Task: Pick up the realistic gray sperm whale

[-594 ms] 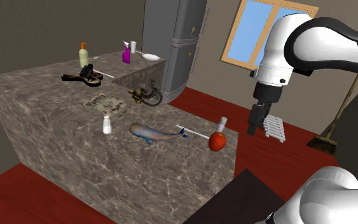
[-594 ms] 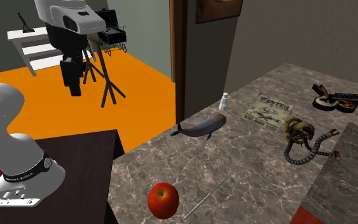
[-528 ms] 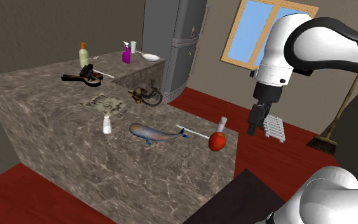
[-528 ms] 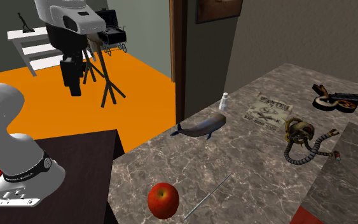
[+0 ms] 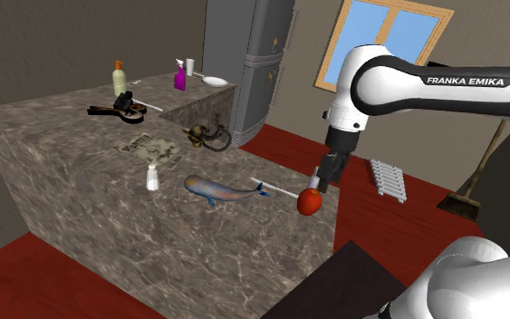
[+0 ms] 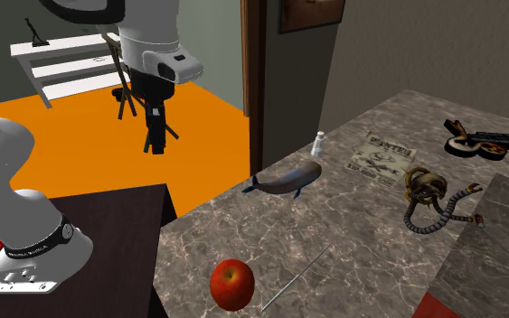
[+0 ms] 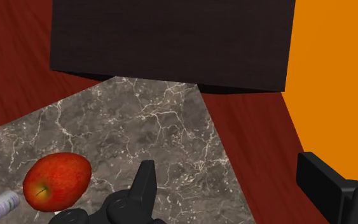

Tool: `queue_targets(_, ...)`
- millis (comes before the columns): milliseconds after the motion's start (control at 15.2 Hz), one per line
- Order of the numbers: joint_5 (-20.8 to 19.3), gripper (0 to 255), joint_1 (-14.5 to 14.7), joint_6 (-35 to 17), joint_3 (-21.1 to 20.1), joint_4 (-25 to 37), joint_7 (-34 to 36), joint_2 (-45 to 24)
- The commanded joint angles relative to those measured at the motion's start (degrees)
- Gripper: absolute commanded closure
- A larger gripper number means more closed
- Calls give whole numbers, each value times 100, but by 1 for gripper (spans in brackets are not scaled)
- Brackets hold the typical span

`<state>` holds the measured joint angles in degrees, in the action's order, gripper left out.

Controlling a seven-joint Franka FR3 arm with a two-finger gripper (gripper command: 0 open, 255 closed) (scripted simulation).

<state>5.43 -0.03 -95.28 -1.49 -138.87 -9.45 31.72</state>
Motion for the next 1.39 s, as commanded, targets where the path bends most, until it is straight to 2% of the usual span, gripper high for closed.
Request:
queue_targets(0,46,0,35,-356,-46,92,-1,-418)
queue_targets(660,120,0,124,-1696,-141,1012,-134,-2609)
queue_targets(1320,98,0,216,-2330,-217,2679,-199,-4838)
